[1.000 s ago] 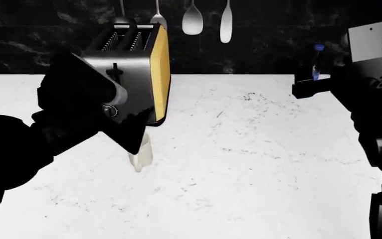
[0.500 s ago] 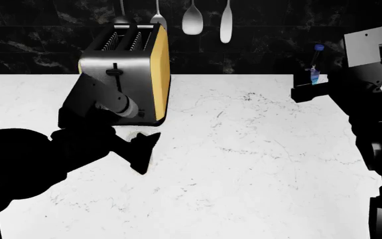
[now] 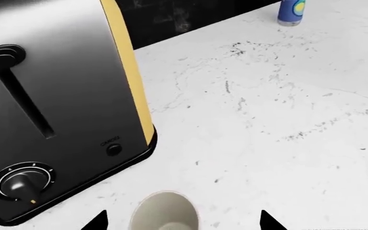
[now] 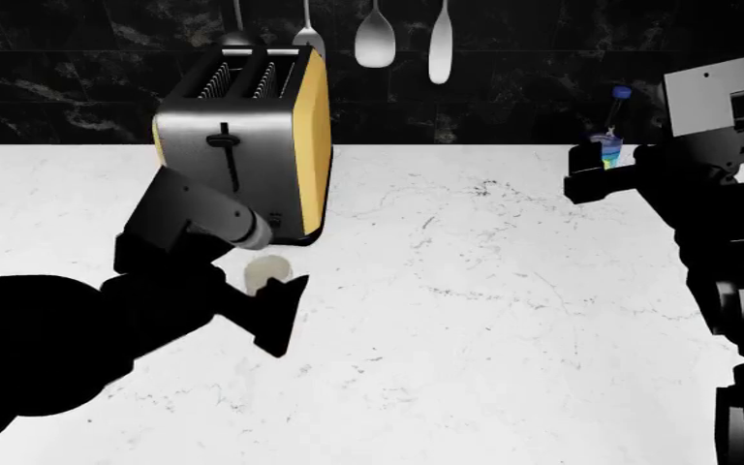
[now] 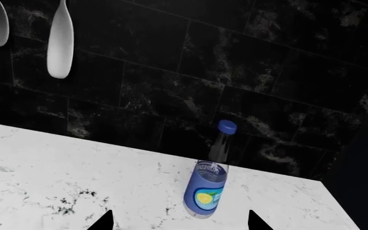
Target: A wet mug is on the counter and needs to be dried. Pick it up and place it upside down in the open cabinet.
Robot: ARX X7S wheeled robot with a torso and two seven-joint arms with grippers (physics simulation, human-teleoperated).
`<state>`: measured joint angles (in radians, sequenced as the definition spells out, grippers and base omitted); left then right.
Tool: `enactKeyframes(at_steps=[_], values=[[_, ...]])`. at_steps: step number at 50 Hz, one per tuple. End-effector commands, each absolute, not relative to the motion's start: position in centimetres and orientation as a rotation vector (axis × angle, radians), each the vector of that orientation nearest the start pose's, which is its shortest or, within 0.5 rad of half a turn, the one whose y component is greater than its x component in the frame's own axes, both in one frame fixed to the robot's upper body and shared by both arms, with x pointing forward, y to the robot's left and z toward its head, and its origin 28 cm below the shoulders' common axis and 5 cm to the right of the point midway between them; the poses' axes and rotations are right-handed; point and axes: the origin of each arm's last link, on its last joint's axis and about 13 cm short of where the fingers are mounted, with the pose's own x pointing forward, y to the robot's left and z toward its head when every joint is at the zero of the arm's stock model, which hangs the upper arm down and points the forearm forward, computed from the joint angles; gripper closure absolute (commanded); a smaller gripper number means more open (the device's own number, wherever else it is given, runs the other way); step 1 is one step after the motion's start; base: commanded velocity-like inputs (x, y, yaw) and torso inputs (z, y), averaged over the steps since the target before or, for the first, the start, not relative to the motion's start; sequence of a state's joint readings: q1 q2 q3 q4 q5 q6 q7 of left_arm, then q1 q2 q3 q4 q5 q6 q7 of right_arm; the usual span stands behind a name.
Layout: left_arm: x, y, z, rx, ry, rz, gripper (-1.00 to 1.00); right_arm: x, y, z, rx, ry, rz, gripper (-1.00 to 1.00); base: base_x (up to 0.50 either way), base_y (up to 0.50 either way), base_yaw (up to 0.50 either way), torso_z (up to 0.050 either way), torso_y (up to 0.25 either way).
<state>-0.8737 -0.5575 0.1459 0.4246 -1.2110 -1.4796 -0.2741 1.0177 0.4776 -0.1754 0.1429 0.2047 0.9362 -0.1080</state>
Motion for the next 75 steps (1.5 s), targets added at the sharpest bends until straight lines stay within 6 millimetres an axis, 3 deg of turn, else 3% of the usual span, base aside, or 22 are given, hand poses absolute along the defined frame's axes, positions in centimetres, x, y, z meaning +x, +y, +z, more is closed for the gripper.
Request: enactKeyframes(at_steps=[1, 71, 72, 75], values=[[25.0, 24.6, 22.1, 0.195, 0.411, -0.504, -1.0, 34.4, -21.4, 24.1, -0.249, 0.124, -0.063, -1.0, 0.0, 0.0, 0.0, 0.0, 0.0], [27.1, 24.7, 16.7, 0.141, 0.477, -0.467, -1.0, 34.3, -21.5, 23.5, -0.266, 0.116, -0.075, -1.0, 0.0, 0.0, 0.0, 0.0, 0.0], [27.2, 24.7, 16.6, 0.134, 0.482, -0.461, 1.0, 34.3, -21.5, 23.6, -0.265, 0.116, -0.077, -1.0, 0.0, 0.0, 0.0, 0.0, 0.0], [27.6, 24.9, 15.6, 0.108, 0.5, -0.427, 1.0, 34.2, -21.6, 23.6, -0.263, 0.113, -0.085, -1.0, 0.0, 0.0, 0.0, 0.0, 0.0]])
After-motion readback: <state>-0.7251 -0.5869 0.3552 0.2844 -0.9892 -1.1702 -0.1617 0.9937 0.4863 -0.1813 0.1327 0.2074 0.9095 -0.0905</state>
